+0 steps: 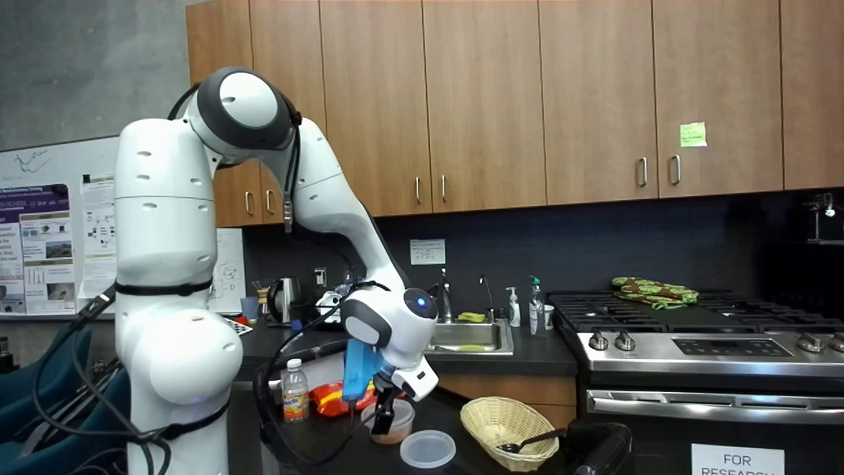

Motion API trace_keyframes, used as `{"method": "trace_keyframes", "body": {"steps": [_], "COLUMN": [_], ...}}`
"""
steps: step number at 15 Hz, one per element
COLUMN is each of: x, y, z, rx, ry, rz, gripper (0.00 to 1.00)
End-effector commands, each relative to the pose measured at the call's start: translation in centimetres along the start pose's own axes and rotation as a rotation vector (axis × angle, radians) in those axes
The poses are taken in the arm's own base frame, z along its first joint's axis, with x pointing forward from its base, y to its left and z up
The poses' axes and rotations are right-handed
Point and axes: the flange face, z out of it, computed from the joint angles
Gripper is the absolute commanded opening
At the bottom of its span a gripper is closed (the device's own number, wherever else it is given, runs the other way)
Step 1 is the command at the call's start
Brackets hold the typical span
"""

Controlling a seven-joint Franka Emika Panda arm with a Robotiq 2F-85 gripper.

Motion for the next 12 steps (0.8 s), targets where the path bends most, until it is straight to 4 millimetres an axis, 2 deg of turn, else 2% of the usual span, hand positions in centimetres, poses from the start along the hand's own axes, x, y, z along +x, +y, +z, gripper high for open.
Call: {"method": "trace_keyframes", "body": {"steps": [1,12], "x": [-0.4,-1.6], "y": [-0.7,-1.0], "z": [-0.6,-1.8], "rx": [0.035,0.064], "ry": [0.020,0.044], "rz": [-0.031,-0.070], "gripper": [1.00,1.00]}}
